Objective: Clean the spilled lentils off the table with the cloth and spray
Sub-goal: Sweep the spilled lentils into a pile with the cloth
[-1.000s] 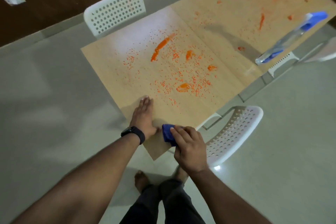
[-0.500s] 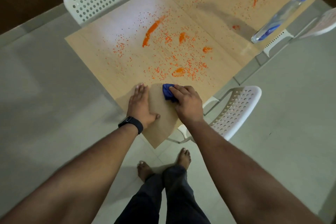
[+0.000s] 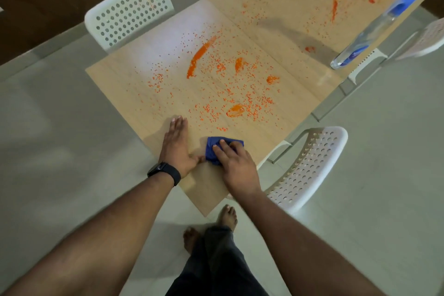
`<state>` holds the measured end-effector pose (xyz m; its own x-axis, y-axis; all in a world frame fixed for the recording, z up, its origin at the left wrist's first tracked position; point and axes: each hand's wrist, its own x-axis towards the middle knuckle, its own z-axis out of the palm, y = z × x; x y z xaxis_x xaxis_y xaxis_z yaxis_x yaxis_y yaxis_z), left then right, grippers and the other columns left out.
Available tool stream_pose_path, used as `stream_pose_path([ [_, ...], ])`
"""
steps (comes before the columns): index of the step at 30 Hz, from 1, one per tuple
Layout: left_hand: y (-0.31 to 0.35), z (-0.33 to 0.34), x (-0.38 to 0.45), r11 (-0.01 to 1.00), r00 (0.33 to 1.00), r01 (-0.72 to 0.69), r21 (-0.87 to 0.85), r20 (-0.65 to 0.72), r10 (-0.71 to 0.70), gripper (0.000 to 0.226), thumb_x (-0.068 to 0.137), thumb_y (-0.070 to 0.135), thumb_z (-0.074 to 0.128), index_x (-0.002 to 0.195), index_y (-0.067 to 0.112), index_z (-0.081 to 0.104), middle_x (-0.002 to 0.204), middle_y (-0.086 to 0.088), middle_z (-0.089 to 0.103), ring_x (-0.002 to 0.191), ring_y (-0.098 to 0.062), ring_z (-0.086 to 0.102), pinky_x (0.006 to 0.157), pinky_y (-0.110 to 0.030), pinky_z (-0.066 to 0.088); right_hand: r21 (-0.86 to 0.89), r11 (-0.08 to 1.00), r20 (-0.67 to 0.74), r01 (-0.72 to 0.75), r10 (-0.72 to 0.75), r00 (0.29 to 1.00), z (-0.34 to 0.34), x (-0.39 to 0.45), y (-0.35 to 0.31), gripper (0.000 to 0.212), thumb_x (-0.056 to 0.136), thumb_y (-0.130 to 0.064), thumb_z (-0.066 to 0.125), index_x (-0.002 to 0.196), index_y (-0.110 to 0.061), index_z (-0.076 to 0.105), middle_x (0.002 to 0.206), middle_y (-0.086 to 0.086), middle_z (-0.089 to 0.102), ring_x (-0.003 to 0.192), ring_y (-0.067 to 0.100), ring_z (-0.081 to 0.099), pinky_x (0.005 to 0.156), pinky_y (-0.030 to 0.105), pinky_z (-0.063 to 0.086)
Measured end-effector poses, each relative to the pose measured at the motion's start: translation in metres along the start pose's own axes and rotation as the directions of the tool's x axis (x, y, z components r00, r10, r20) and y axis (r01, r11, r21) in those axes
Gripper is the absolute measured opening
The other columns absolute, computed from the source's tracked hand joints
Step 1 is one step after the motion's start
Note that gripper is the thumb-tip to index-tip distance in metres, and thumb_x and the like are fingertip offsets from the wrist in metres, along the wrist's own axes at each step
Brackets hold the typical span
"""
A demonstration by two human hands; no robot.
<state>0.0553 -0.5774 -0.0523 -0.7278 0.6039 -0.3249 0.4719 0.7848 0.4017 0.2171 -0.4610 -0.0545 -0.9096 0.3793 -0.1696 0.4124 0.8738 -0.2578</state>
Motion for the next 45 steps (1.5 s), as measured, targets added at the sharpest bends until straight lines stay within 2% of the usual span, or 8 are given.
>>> stream_pose_path([
  [4,0.002,-0.005,0.01,0.999,0.999,0.012,0.036,0.045,-0.013,0.142,0.067,0.057,0.091,0.166,0.015,-0.002,0.175,-0.003,-0.006,0.16,-0.019,-0.01,0.131,-0.043,0.008,0.023,0.999,-0.013,-0.037,0.037,0.999,-0.028,0.078,0.016,0.055,0.1,-0.013,0.048,0.154,-0.02,0.05,0.159,0.004,0.05,0.14,0.031,0.038,0.111,0.044,0.041],
  [9,-0.009,-0.016,0.014,0.999,0.998,0.008,0.049,0.065,-0.011,0.15,0.061,0.062,0.093,0.166,0.016,-0.004,0.174,-0.001,-0.008,0.16,-0.019,-0.011,0.131,-0.045,0.008,0.188,0.979,-0.145,-0.078,0.106,0.984,-0.042,0.079,0.008,0.067,0.088,0.003,0.053,0.153,-0.016,0.052,0.154,0.003,0.054,0.127,0.029,0.044,0.1,0.042,0.048],
  [17,-0.044,-0.038,0.041,0.993,0.993,-0.083,0.08,0.09,0.075,0.161,0.055,0.068,0.092,0.164,0.018,-0.015,0.174,-0.001,-0.014,0.159,-0.019,-0.016,0.131,-0.045,0.009,0.037,0.996,0.014,0.077,-0.078,0.997,0.002,0.013,-0.028,0.057,0.088,-0.023,0.037,0.135,-0.019,0.069,0.141,0.007,0.066,0.124,0.036,0.057,0.096,0.045,0.057],
  [25,-0.058,-0.049,0.069,0.963,0.964,-0.228,0.147,0.17,0.202,0.166,0.048,0.094,0.073,0.163,0.014,-0.017,0.172,-0.002,-0.02,0.158,-0.02,-0.02,0.13,-0.044,-0.006,0.121,0.976,-0.115,-0.182,0.196,0.974,-0.025,0.151,-0.025,0.053,0.094,-0.008,0.051,0.146,-0.016,0.059,0.152,0.009,0.057,0.127,0.036,0.045,0.107,0.048,0.044],
  [30,-0.069,-0.063,0.078,0.937,0.936,-0.31,0.161,0.223,0.272,0.162,0.055,0.087,0.077,0.163,0.013,-0.019,0.172,-0.002,-0.023,0.157,-0.018,-0.022,0.13,-0.042,-0.009,0.175,0.964,-0.205,-0.198,0.232,0.951,-0.027,0.11,-0.065,0.067,0.085,-0.01,0.039,0.149,-0.017,0.057,0.151,0.003,0.058,0.125,0.029,0.043,0.102,0.042,0.047],
  [36,-0.091,-0.078,0.091,0.893,0.896,-0.402,0.202,0.289,0.338,0.156,0.063,0.075,0.082,0.162,0.015,-0.022,0.171,-0.003,-0.024,0.157,-0.019,-0.023,0.127,-0.037,-0.013,0.077,0.981,-0.05,-0.176,0.18,0.982,0.027,0.023,-0.119,0.055,0.092,-0.024,0.043,0.144,-0.019,0.061,0.147,0.003,0.061,0.128,0.034,0.052,0.099,0.048,0.054],
  [41,-0.09,-0.079,0.104,0.875,0.869,-0.443,0.197,0.332,0.366,0.17,0.048,0.082,0.084,0.162,0.013,-0.022,0.169,-0.001,-0.028,0.156,-0.02,-0.025,0.127,-0.038,-0.014,0.02,0.977,-0.076,-0.212,0.213,0.974,0.021,0.086,-0.107,0.05,0.092,-0.02,0.056,0.141,-0.017,0.064,0.147,0.007,0.061,0.131,0.038,0.048,0.101,0.05,0.051],
  [45,-0.094,-0.078,0.108,0.85,0.864,-0.463,0.252,0.34,0.37,0.17,0.048,0.091,0.076,0.161,0.013,-0.025,0.169,-0.002,-0.031,0.155,-0.019,-0.028,0.127,-0.038,-0.016,0.112,0.924,-0.162,-0.365,0.379,0.911,-0.006,0.157,-0.078,0.053,0.092,-0.012,0.045,0.142,-0.016,0.063,0.147,0.009,0.061,0.126,0.038,0.048,0.104,0.048,0.046],
])
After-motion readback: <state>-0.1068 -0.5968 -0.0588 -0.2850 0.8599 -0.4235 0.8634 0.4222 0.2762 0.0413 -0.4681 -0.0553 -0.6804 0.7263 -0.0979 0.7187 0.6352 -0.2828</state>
